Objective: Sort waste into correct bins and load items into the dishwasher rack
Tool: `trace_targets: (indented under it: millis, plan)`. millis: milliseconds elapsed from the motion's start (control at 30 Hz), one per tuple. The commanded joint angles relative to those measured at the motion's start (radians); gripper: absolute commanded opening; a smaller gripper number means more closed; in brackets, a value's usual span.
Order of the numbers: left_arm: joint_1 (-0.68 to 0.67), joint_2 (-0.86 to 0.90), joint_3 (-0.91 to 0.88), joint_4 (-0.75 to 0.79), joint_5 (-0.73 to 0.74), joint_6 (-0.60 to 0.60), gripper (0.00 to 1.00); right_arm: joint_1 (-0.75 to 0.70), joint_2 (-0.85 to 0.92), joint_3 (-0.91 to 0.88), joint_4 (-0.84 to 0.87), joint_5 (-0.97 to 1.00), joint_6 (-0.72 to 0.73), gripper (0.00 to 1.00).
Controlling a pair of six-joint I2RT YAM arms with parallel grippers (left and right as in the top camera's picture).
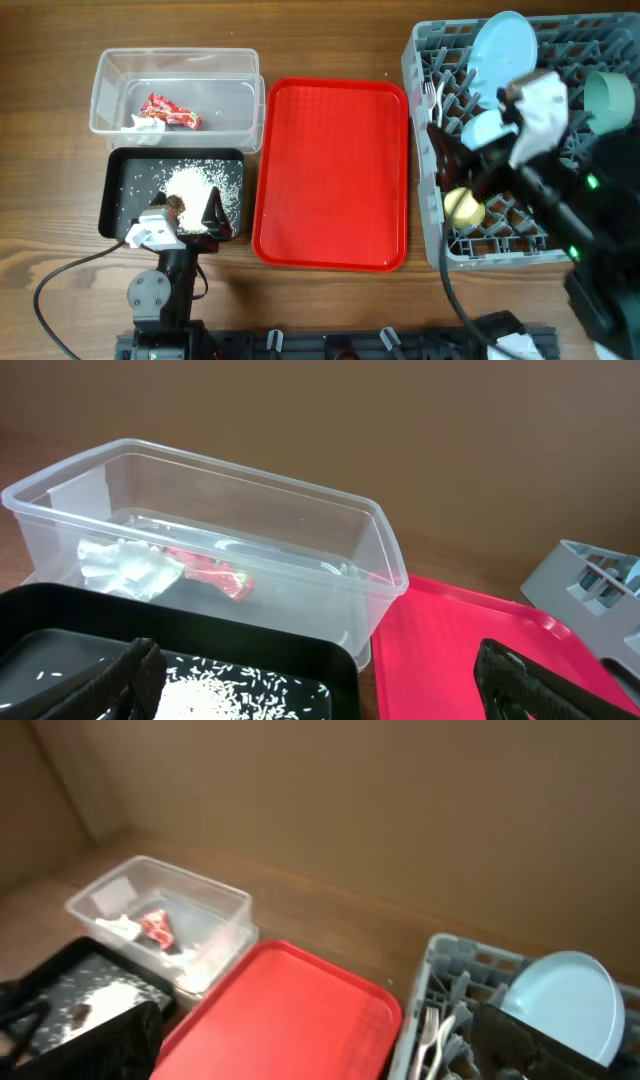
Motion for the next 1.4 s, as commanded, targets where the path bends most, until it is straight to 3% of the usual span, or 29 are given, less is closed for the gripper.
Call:
trace_targets:
  millis: [0,200,333,467,667,900,1067,1367]
  plan:
    - [0.008,-0.007,-0.006,-0.001,0.001,-0.009,1.0,0.001,-0.058,-0.004,-0.092,-0.056,0.013,1.0]
    - [0.008,-0.007,-0.006,-0.001,0.001,-0.009,1.0,0.0,-0.082,-0.004,-0.251,0.041,-0.09,0.99]
    - [0.008,-0.007,-0.006,-0.001,0.001,-0.009,1.0,-0.034,-0.161,-0.064,-0.151,0.092,-0.137,1.0]
    - [0.008,-0.007,-0.006,-0.001,0.001,-0.009,1.0,-0.099,-0.32,-0.29,0.025,0.088,-0.129,1.0]
    - [0.008,-0.007,-0.006,-0.001,0.001,-0.009,1.0,-0.122,-0.712,-0.929,0.344,0.069,-0.105,1.0]
    - [0.008,-0.007,-0.006,-0.001,0.001,-0.009,1.0,-0.126,-0.887,-1.254,0.567,0.069,-0.107,1.0]
    - [0.008,-0.007,-0.006,-0.001,0.001,-0.009,1.0,-0.127,-0.888,-1.346,0.785,0.074,-0.108,1.0]
    - [0.008,-0.007,-0.006,-0.001,0.001,-0.009,1.0,-0.127,-0.887,-1.345,0.782,0.073,-0.108,1.0]
